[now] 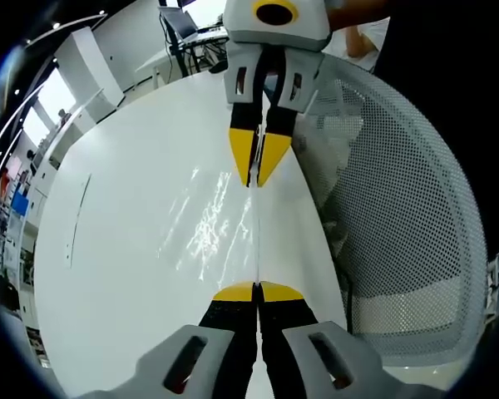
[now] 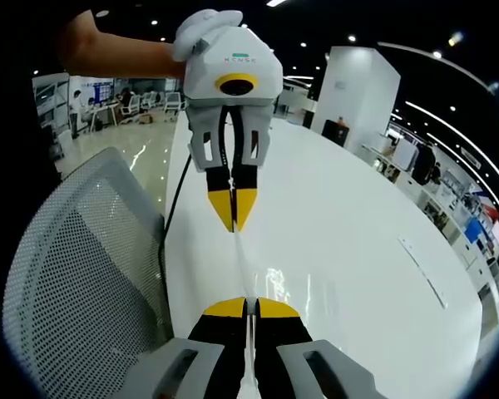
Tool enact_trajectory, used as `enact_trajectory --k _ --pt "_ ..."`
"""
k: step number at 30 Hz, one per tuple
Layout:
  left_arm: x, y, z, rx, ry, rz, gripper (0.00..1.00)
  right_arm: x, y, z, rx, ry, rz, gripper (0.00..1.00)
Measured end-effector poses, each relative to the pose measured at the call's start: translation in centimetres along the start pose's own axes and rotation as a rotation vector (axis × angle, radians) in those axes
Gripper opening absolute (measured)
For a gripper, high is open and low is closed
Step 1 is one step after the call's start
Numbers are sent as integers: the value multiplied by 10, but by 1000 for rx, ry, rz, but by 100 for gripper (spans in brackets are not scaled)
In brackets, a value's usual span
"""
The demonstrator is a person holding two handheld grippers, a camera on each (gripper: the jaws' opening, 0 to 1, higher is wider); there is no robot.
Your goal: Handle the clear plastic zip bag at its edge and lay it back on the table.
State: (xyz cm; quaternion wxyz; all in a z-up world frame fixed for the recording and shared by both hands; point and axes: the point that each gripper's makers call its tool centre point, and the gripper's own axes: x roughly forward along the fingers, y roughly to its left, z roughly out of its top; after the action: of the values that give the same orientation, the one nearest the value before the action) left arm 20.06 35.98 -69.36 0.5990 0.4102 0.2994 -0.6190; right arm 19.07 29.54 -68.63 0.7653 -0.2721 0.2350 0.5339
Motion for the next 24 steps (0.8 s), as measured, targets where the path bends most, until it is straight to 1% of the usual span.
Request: enact_trajectory --k 10,24 --pt "-1 0 -4 -4 7 4 0 -1 -2 -4 3 1 -2 0" --pt "-2 1 -4 -8 7 7 0 -4 -3 -5 8 4 -8 0"
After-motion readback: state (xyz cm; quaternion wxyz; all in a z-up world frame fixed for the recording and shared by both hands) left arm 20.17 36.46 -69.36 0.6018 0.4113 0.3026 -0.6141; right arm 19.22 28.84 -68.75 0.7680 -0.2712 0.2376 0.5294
